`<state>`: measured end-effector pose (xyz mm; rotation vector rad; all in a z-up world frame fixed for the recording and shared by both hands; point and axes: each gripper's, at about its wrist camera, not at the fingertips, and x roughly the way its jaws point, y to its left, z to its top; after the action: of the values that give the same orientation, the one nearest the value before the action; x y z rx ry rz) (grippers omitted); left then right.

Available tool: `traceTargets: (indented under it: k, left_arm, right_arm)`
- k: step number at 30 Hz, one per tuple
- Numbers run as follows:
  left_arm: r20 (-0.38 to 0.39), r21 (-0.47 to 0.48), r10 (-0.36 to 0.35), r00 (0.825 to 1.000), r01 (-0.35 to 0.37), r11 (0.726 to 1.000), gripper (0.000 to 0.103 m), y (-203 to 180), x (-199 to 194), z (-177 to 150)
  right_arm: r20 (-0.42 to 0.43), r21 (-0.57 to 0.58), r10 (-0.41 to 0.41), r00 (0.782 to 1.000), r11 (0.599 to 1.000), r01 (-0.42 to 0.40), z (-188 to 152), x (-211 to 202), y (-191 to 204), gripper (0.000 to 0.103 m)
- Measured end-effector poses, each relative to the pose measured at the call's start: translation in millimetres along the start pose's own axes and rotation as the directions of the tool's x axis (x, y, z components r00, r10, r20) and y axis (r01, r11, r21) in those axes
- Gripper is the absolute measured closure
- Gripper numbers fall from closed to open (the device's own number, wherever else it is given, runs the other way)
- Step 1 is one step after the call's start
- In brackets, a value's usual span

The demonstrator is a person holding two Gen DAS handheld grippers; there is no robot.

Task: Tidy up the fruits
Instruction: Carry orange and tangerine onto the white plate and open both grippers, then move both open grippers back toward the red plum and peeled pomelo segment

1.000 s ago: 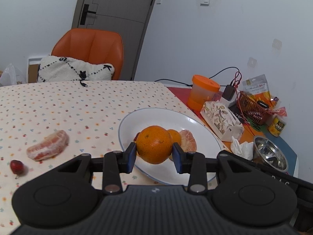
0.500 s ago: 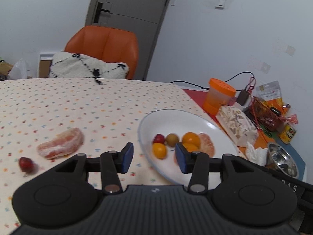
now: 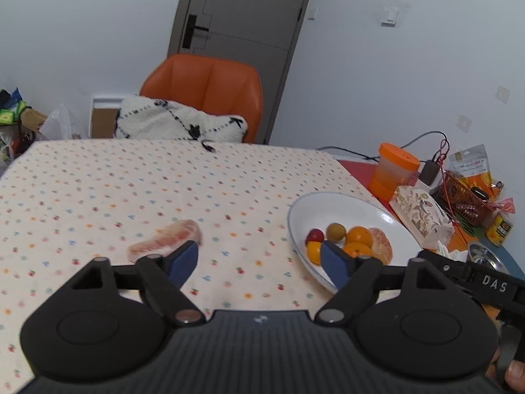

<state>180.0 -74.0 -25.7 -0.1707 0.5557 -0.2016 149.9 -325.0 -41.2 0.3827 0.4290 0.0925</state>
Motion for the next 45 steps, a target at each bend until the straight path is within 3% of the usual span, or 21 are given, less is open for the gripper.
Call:
traceTargets:
  k: [6,22,26,33,45]
  left_arm:
    - [0.044,0.020,0.047,0.998,-0.048,0.999,0.009,11,-16,2]
    - [0.049,0.024,0.122,0.991,-0.123,0.992,0.009,41,-50,-6]
    - [0.044,0.016,0.128,0.991,-0.128,0.992,0.009,49,-57,-8]
    - [0.038,0.017,0.144,0.989,-0.145,0.989,0.009,61,-68,-13]
    - [0.015,0.002,0.173,0.985,-0.173,0.985,0.009,82,-68,-20]
  right_arm:
    - [0.006,-0.008,0.003,1.000,1.000,-0.003,2,-4,7,0.058]
    - [-0.028,-0.086,0.087,0.996,0.992,-0.089,-7,-12,44,0.023]
    - [-0.030,-0.100,0.104,0.994,0.989,-0.106,-11,-15,50,0.010]
    - [-0.050,-0.124,0.130,0.990,0.983,-0.135,-16,-18,63,0.001]
    - [-0.091,-0.158,0.141,0.986,0.975,-0.154,-24,-15,82,0.000]
